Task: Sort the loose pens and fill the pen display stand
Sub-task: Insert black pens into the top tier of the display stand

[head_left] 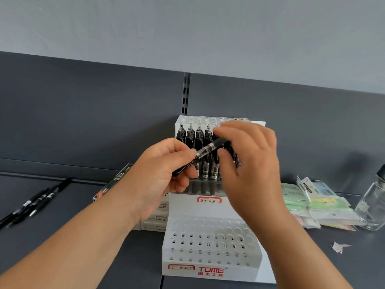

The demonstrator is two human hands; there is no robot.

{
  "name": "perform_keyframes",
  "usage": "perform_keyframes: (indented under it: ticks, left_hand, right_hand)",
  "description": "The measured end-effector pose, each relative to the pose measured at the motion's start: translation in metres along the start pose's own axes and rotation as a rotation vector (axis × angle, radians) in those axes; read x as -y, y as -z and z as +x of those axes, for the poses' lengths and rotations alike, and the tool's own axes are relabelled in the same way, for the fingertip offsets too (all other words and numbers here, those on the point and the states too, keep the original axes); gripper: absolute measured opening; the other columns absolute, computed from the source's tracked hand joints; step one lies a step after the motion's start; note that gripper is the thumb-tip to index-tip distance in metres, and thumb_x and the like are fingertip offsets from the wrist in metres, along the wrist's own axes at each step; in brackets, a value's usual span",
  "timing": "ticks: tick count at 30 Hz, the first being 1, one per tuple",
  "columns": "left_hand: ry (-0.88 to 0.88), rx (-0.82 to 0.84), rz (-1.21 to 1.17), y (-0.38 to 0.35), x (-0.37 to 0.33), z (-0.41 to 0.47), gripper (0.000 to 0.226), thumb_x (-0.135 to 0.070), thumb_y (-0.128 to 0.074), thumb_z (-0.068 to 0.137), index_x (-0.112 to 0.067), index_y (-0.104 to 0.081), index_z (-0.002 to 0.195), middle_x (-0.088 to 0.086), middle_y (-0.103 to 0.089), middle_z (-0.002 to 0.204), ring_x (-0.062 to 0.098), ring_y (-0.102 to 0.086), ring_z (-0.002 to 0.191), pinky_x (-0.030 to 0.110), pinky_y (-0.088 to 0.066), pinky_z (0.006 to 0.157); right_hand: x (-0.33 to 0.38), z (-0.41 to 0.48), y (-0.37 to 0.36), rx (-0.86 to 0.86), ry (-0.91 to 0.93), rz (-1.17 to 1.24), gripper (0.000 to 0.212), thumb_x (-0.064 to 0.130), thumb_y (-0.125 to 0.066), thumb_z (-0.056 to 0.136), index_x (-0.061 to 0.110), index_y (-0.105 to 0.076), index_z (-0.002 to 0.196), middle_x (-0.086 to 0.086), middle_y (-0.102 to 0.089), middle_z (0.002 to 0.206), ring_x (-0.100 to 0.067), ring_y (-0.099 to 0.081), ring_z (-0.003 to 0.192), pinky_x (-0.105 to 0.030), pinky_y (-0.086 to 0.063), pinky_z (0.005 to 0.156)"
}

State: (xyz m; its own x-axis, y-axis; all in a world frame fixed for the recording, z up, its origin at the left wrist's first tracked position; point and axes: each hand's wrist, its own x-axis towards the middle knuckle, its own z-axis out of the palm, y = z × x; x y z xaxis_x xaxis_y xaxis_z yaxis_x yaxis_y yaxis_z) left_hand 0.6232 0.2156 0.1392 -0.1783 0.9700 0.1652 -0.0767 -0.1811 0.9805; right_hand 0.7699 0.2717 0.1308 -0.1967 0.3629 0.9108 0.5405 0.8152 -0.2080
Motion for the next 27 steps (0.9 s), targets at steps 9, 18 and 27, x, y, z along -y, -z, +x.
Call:
perform_keyframes:
  ticks: [9,18,27]
  left_hand:
    - [0.028,0.083,-0.156,-0.008,-0.003,0.001,0.06,-0.06,-0.034,0.083,-0.006,-0.058,0.094,0.014,-0.062,0.069,0.019,-0.054,0.054,0.028,-0.045,0.051]
    - [-0.476,-0.131,0.966,0.001,0.038,0.003,0.008,-0.029,-0.058,0.088,-0.026,-0.064,0.094,-0.017,-0.058,0.09,0.0,-0.052,0.088,0.017,-0.041,0.075]
    - [-0.567,-0.086,1.383,0.003,0.059,-0.002,0.031,-0.034,-0.066,0.085,-0.023,-0.065,0.114,-0.011,-0.054,0.1,0.009,-0.044,0.096,0.021,-0.031,0.078]
  right_hand:
    - [-0.011,-0.004,0.014,0.212,-0.047,0.02,0.02,0.025,-0.06,0.085,0.024,-0.072,0.1,0.02,-0.063,0.085,-0.009,-0.049,0.092,-0.022,-0.034,0.083]
    - [-0.026,0.005,0.03,0.149,-0.548,0.469,0.021,0.013,-0.066,0.087,0.032,-0.061,0.091,0.004,-0.065,0.075,-0.009,-0.057,0.061,-0.016,-0.05,0.06]
    - [-0.032,0.011,0.015,0.115,-0.585,0.475,0.004,0.017,-0.059,0.092,0.019,-0.062,0.089,-0.008,-0.066,0.081,-0.033,-0.061,0.079,-0.046,-0.054,0.072]
